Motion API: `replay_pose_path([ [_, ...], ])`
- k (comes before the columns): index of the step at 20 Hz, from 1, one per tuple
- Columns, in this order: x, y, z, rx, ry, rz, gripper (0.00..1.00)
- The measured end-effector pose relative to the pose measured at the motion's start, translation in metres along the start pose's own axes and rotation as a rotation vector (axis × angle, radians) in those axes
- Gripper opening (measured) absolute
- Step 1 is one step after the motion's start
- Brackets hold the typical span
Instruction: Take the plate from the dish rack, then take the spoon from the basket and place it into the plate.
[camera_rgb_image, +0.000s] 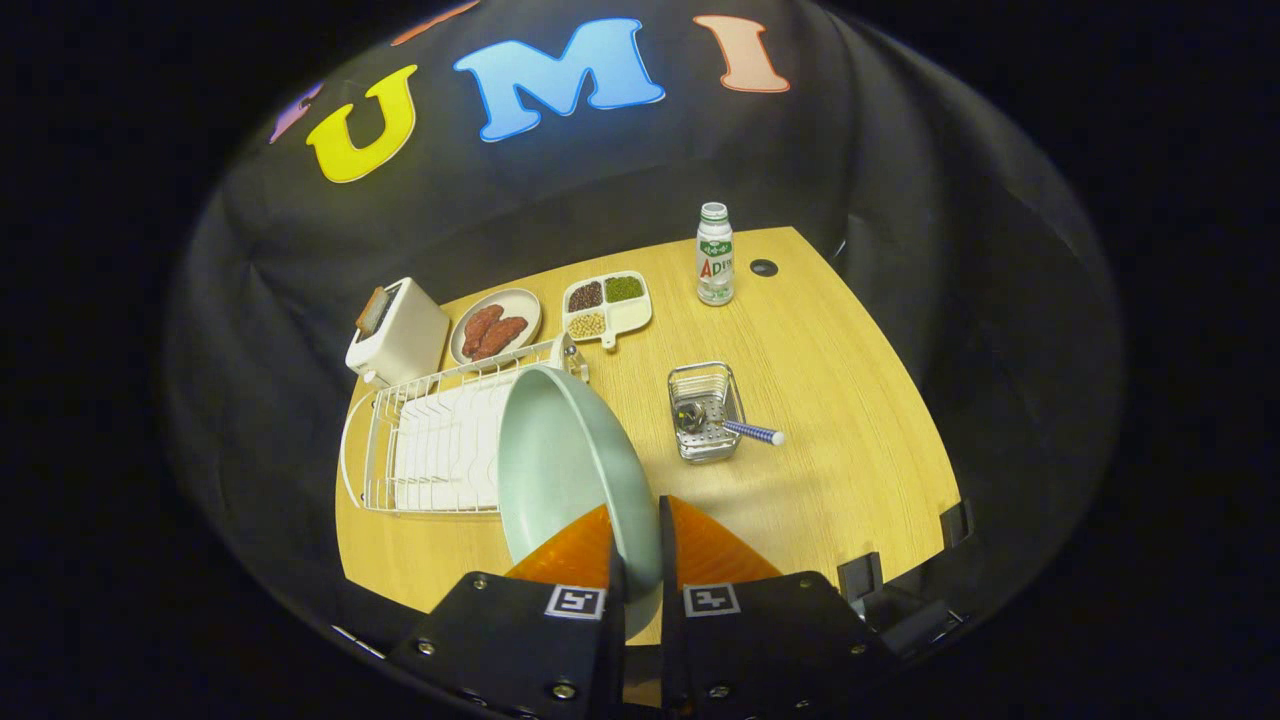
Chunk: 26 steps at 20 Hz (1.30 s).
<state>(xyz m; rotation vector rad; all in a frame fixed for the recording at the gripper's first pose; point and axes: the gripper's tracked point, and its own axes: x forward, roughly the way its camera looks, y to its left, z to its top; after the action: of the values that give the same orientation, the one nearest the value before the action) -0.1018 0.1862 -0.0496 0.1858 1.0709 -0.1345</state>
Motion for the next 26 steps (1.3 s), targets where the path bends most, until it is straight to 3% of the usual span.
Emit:
replay_pose_path([
  [15,0.056,-0.027,-0.097,0.050,0.163,0.188,0.14],
  [20,0.087,-0.033,-0.119,0.018,0.198,0.194,0.15],
  [23,0.097,-0.030,-0.132,0.050,0.225,0.244,0.14],
  [26,0.109,-0.037,-0.140,0.073,0.238,0.236,0.14],
])
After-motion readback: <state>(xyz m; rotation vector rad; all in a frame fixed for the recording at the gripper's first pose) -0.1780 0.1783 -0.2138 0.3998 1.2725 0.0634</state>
